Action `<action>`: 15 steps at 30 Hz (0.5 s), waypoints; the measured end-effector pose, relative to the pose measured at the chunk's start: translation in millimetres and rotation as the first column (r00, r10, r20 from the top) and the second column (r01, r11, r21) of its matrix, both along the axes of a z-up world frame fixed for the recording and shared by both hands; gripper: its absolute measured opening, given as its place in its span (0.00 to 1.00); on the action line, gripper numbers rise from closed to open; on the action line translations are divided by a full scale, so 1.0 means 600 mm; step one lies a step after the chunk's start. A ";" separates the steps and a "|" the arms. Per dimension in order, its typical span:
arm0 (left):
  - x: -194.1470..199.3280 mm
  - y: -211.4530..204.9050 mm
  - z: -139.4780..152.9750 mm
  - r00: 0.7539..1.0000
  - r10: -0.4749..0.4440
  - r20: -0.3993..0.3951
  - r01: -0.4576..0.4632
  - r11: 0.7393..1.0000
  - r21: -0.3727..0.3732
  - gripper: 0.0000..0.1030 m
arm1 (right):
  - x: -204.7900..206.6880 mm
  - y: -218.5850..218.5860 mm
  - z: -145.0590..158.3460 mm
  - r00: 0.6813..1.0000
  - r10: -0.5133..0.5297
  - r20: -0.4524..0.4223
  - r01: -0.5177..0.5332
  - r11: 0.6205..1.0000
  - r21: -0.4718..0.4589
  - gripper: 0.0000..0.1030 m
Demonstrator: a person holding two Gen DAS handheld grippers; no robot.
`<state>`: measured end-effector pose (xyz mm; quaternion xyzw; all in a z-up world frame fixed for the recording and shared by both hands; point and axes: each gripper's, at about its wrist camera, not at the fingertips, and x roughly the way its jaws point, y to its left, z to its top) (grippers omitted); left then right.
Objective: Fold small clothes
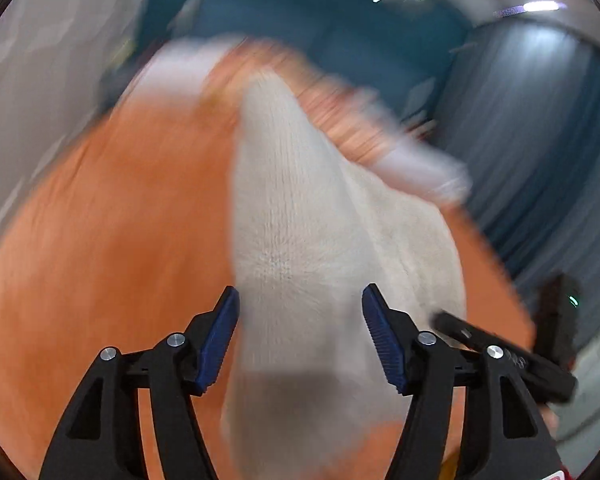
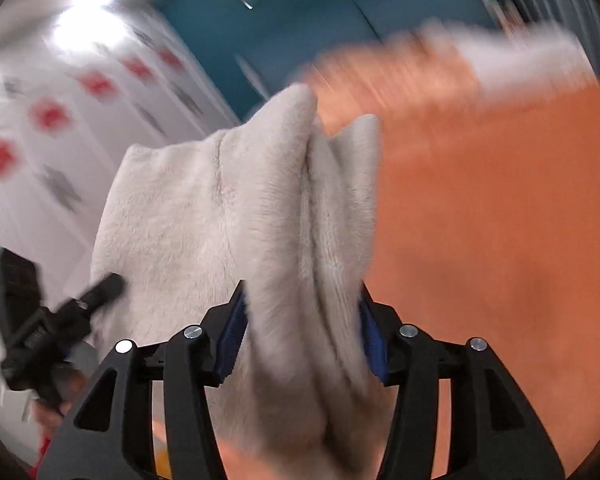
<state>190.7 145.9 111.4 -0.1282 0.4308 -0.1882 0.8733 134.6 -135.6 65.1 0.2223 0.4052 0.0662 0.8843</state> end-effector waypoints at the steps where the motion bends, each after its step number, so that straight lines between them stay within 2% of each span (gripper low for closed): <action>1: -0.001 0.013 -0.055 0.997 0.037 -0.066 -0.036 0.999 0.026 0.57 | -0.004 0.004 -0.040 0.998 -0.014 -0.063 0.013 1.000 -0.022 0.44; 2: -0.009 0.027 -0.086 0.992 0.067 -0.105 -0.063 0.997 0.043 0.57 | -0.022 0.006 -0.082 0.994 -0.016 -0.112 0.013 1.000 -0.021 0.44; 4: -0.038 0.059 -0.130 0.981 0.107 -0.163 -0.103 0.994 0.029 0.57 | -0.066 0.009 -0.110 0.993 -0.019 -0.121 0.020 1.000 0.002 0.44; 7: -0.083 0.084 -0.136 0.973 0.139 -0.186 -0.146 0.989 -0.021 0.57 | -0.091 0.008 -0.110 0.993 -0.018 -0.117 0.021 1.000 0.019 0.45; 10: -0.097 0.083 -0.132 0.971 0.155 -0.179 -0.164 0.986 -0.033 0.59 | -0.069 0.012 -0.104 0.993 0.003 -0.117 -0.001 1.000 0.018 0.49; 12: -0.103 0.064 -0.138 0.974 0.137 -0.182 -0.137 0.990 0.012 0.59 | -0.055 0.018 -0.107 0.992 0.012 -0.126 -0.007 0.999 0.040 0.53; 15: -0.090 0.032 -0.163 0.979 0.085 -0.186 -0.057 0.987 0.151 0.59 | -0.035 0.048 -0.127 0.989 0.036 -0.144 -0.025 0.996 0.083 0.53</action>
